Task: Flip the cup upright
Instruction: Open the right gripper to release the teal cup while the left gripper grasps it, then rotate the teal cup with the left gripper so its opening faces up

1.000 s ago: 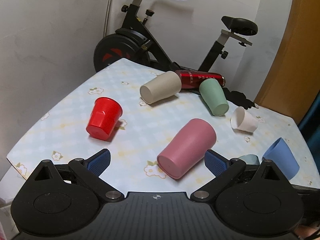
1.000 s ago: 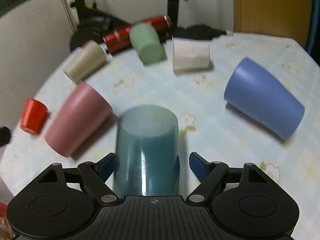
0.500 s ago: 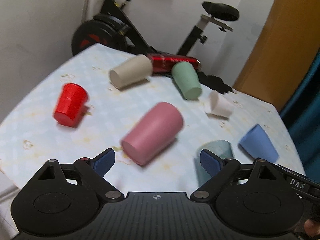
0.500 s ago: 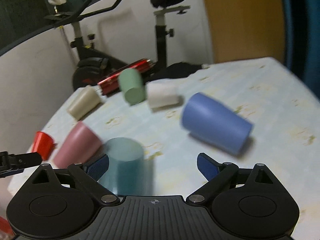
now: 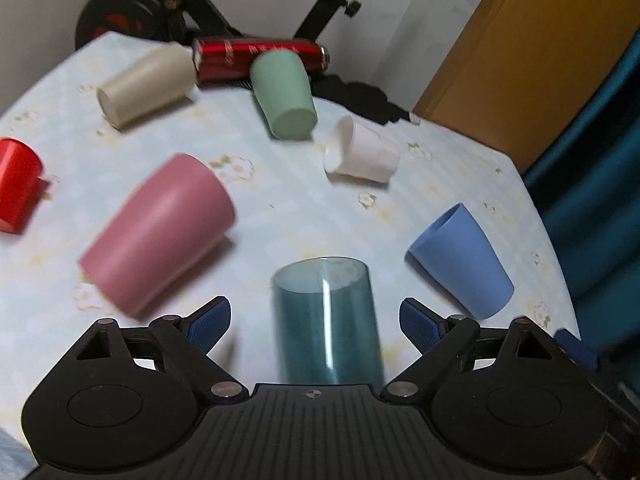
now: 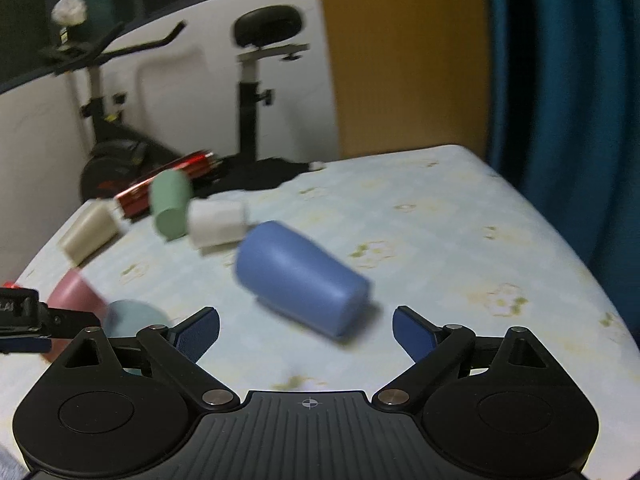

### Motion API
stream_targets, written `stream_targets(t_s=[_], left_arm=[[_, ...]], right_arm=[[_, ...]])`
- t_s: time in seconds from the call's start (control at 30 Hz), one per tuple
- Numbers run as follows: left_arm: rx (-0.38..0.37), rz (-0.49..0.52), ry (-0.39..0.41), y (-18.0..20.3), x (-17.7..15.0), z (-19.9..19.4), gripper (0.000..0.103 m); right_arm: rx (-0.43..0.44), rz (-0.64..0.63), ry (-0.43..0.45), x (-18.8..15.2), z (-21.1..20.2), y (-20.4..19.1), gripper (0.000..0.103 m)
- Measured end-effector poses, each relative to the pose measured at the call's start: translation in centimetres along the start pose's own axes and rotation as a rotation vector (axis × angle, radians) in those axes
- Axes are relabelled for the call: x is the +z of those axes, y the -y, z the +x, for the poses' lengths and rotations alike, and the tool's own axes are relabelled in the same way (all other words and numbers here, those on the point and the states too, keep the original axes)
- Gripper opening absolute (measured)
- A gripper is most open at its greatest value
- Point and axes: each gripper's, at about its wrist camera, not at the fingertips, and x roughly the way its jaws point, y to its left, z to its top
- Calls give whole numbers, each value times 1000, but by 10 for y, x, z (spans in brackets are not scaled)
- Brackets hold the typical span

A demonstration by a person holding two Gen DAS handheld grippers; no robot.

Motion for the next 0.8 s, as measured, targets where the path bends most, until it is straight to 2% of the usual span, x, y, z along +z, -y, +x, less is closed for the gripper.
stream_targets(t_s=[0.2,0.43,0.5,0.8], left_arm=[[17,13,-84,12,-2,26,89],[27,27,-137,13,-4,43,80],[21,48,-141,13,-5,43,73],[4,92,-98,10,-11,29,71]], right_arm=[[-20,37,7,-6,0,22,90],[-14,42,6,-8,-1,24,90],[-9,40,3,-8,-1,23,90],[11,29,-2,-9,-3,13,90]])
